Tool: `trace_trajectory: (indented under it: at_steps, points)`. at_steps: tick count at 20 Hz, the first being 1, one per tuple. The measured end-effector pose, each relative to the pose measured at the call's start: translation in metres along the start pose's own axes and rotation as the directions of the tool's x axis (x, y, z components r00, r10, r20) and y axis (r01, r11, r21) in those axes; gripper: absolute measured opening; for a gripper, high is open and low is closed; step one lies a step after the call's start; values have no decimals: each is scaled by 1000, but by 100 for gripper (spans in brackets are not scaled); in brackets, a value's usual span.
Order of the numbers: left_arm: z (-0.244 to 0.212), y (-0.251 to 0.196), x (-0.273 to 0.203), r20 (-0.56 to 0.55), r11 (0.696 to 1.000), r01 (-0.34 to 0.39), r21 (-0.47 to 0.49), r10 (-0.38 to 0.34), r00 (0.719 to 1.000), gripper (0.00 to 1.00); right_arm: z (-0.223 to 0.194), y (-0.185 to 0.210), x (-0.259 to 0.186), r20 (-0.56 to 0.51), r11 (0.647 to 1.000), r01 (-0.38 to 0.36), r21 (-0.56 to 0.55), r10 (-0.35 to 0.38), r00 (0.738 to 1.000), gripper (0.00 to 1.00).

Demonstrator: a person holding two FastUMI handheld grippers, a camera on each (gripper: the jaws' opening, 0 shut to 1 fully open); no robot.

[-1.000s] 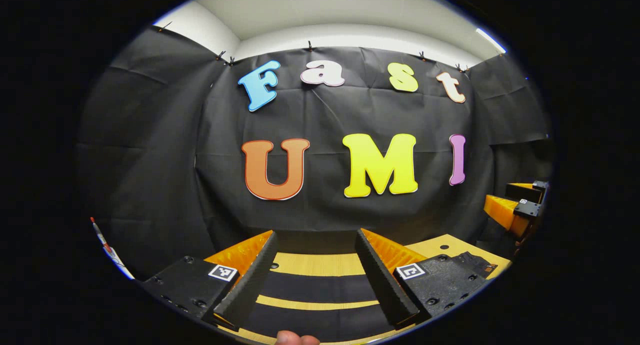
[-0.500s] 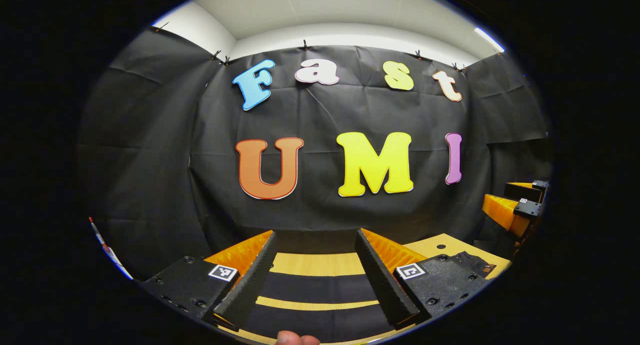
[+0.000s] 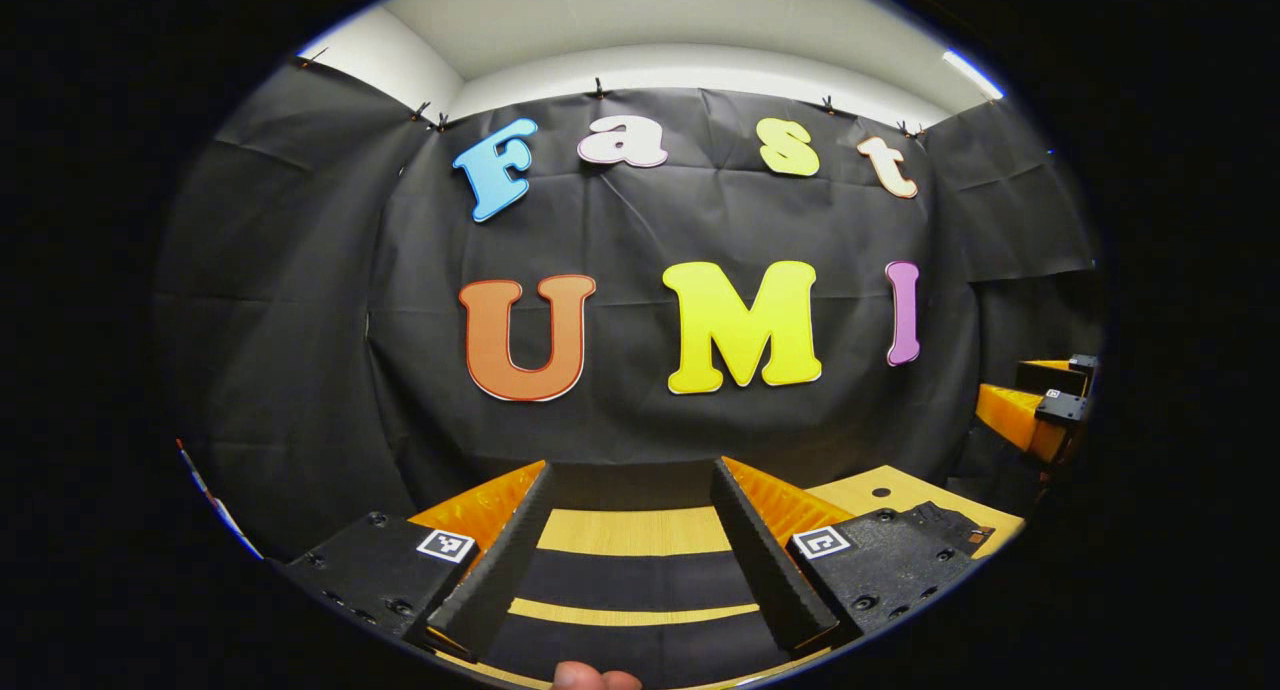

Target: Grasp the waist and the cuffs of the jeans and fold them to make the two legs overlap; first hold the waist and fold one-third of the jeans toward the cuffs, then hold the cuffs and fold the remaining one-third in the same direction to finish folding.

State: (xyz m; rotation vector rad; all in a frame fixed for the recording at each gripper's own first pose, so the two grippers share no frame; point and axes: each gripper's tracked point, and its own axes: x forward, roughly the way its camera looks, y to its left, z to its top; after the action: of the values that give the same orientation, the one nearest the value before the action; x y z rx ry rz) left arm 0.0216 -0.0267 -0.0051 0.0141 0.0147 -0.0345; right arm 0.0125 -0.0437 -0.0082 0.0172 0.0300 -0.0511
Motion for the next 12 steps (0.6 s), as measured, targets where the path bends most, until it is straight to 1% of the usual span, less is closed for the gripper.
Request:
trace_trajectory:
  at_steps: [2, 4, 6, 7, 9, 11, 12]
  points:
    - [-10, 6, 3, -23, 1000, -14, -13, 14, 1000, 99, -5, -12, 7, -13, 1000, 13, -1, -13, 1000, 96]
    - [-23, 21, 8, -52, 999, -46, -24, 45, 998, 99, -12, -31, 13, -31, 1000, 25, 0, -25, 999, 96]
    - [-46, 48, 10, -108, 995, -91, -46, 86, 990, 100, -28, -61, 20, -71, 999, 45, -1, -44, 997, 96]
    - [-65, 64, 8, -147, 990, -121, -66, 110, 983, 100, -39, -79, 22, -98, 998, 58, 9, -57, 994, 96]
    - [-108, 99, -3, -242, 978, -186, -96, 159, 957, 100, -65, -115, 23, -170, 995, 89, 45, -80, 982, 96]
    - [-147, 121, -16, -340, 965, -235, -118, 183, 922, 100, -96, -148, 21, -256, 988, 118, 102, -88, 963, 96]
    - [-166, 128, -23, -386, 956, -257, -142, 186, 904, 99, -116, -160, 19, -306, 983, 119, 137, -72, 949, 98]
